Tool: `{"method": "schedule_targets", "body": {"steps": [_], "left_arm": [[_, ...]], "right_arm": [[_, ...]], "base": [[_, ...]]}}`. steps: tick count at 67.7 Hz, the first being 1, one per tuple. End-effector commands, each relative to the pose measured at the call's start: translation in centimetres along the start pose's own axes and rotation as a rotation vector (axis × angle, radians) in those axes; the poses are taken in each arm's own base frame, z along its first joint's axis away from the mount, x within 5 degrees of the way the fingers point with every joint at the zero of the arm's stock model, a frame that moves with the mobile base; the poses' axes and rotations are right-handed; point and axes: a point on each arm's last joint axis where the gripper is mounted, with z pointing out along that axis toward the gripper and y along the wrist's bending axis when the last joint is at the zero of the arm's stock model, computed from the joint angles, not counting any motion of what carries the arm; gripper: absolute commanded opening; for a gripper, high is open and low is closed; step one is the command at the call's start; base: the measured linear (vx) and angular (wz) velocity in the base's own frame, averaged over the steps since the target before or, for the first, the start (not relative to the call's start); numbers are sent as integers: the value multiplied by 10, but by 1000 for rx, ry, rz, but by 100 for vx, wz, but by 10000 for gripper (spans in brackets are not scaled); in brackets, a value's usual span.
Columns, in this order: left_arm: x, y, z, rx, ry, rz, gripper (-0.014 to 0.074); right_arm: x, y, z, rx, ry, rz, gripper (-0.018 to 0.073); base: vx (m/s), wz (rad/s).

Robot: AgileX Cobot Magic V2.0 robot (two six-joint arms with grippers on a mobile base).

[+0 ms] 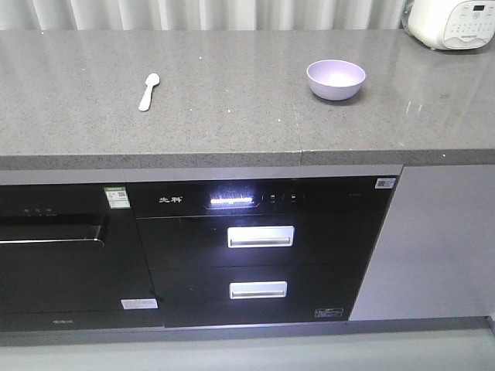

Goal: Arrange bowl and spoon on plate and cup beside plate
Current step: 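Drive closer and stop facing the pale green spoon and lavender bowl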

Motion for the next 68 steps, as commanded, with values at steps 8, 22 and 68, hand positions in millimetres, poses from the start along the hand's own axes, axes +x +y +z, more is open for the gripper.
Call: {"method": "schedule_targets", "body": {"steps": [8,22,68], "left_arm": [[-13,-1,-2,10,-105,-2,-6],[-13,-1,-2,10,-105,-2,-6],[-13,-1,-2,10,-105,-2,-6]], "right_arm": [[-4,0,0,8,-73,-12,-11],[-4,0,0,8,-71,-12,-11],[-4,0,0,8,-71,-12,-11]], "base": [[17,4],[18,3],[17,1]]}}
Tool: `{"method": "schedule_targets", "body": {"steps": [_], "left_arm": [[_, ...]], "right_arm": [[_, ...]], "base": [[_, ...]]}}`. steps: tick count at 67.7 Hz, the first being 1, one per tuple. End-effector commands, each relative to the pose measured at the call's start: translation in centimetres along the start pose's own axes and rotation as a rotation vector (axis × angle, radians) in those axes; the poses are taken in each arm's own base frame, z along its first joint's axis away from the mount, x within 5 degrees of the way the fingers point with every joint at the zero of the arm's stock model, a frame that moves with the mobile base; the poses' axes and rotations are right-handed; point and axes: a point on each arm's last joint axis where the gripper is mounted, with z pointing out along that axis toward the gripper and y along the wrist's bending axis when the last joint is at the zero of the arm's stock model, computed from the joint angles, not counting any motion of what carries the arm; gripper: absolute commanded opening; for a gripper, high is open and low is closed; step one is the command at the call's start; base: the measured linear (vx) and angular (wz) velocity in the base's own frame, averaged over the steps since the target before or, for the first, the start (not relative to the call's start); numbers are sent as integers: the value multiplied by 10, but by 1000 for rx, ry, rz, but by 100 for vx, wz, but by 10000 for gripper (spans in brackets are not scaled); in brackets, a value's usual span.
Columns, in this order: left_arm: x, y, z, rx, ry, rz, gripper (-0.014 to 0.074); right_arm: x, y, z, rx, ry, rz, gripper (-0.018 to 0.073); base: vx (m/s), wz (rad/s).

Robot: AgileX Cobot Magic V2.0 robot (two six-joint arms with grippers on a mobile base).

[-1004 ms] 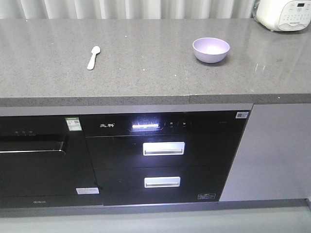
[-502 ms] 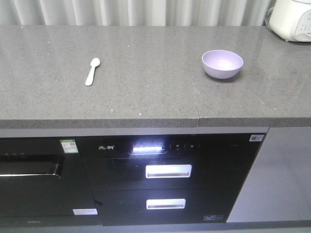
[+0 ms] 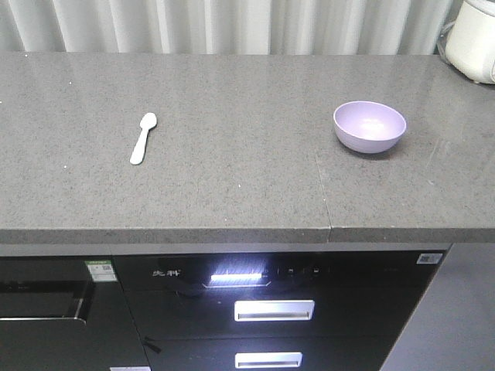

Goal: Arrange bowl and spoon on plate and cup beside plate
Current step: 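Drive closer and stop facing the pale green spoon and lavender bowl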

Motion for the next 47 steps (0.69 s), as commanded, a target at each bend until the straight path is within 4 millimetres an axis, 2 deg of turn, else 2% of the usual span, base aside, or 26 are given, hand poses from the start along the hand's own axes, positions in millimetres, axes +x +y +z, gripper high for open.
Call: {"method": "schedule_targets", "body": {"steps": [1,47], "left_arm": [[-13,-1,-2,10,-105,-2,-6],[-13,-1,-2,10,-105,-2,-6]], "right_arm": [[-4,0,0,8,-71,-12,-11],[-4,0,0,8,-74,-12,-11]], "base": [[16,1],[14,-1]]}}
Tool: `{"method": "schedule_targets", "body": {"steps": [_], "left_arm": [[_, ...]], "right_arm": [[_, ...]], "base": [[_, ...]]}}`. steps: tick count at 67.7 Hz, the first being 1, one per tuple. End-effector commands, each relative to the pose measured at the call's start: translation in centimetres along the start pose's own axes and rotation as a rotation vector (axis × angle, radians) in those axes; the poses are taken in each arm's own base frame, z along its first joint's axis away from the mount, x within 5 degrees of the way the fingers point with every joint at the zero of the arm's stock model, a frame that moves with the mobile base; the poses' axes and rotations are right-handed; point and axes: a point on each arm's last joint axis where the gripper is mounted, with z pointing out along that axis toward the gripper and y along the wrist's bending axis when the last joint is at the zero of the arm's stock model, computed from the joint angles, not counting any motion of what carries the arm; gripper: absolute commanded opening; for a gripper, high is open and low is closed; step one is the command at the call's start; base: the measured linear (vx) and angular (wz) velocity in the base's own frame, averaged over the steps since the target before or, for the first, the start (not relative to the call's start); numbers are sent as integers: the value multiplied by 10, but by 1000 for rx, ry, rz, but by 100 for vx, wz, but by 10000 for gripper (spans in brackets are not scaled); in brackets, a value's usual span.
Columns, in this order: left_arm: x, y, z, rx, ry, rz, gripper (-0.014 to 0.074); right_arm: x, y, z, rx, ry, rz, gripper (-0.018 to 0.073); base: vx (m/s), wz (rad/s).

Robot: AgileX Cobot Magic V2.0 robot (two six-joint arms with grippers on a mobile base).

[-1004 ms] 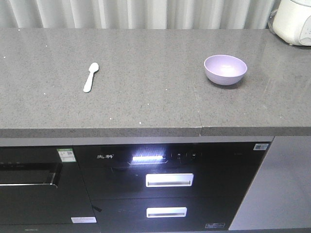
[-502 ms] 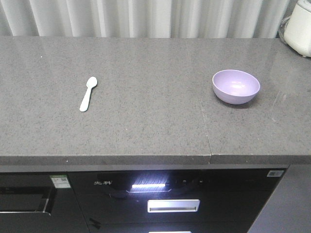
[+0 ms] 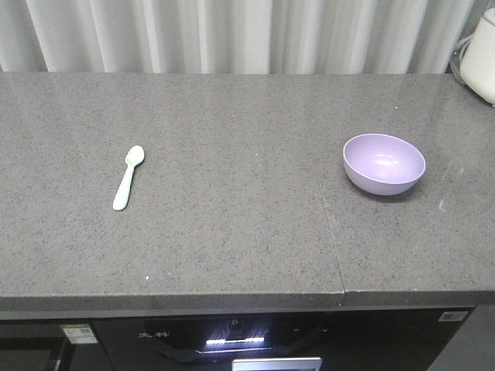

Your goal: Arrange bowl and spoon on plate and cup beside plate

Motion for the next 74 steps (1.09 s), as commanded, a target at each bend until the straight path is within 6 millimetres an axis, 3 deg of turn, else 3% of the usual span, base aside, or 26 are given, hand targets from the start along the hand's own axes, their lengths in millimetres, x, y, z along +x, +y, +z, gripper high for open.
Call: {"method": "schedule_targets", "body": {"steps": [1,74], "left_arm": [[-13,-1,-2,10,-105,-2,-6],[-13,-1,-2,10,-105,-2,-6]], "right_arm": [[-4,0,0,8,-74,-12,-11],[-4,0,0,8,-71,-12,-11]], "base": [[11,-2],[5,-2]]}}
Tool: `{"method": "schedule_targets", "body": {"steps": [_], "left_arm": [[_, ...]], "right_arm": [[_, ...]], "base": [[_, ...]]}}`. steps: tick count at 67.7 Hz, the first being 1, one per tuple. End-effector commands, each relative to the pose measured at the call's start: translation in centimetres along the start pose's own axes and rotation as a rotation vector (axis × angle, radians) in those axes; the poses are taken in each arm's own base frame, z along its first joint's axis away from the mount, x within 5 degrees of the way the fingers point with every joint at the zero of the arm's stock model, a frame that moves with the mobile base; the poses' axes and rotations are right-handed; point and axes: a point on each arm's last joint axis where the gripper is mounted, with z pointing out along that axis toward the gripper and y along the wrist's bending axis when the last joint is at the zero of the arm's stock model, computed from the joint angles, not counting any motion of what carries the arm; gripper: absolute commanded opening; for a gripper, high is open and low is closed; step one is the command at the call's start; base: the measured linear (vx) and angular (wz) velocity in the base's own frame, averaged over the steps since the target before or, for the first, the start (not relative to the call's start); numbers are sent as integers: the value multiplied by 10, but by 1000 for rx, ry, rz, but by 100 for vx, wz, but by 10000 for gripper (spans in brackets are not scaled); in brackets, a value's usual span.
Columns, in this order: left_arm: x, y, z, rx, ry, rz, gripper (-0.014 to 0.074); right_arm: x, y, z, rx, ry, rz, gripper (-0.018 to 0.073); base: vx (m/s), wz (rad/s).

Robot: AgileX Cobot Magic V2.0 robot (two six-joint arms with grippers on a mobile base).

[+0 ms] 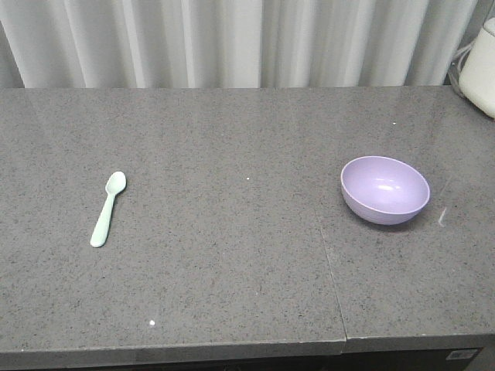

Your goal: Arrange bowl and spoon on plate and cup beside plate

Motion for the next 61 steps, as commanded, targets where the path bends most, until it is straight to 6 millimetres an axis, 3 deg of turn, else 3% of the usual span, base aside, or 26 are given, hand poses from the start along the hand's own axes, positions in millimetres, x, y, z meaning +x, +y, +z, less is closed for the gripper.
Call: {"method": "schedule_targets", "body": {"steps": [1,61], "left_arm": [[-13,-1,-2,10,-105,-2,-6],[-13,-1,-2,10,-105,-2,-6]], "right_arm": [[-4,0,0,8,-71,-12,-11],[-4,0,0,8,-74,-12,-11]], "base": [[0,0],[0,0]]}}
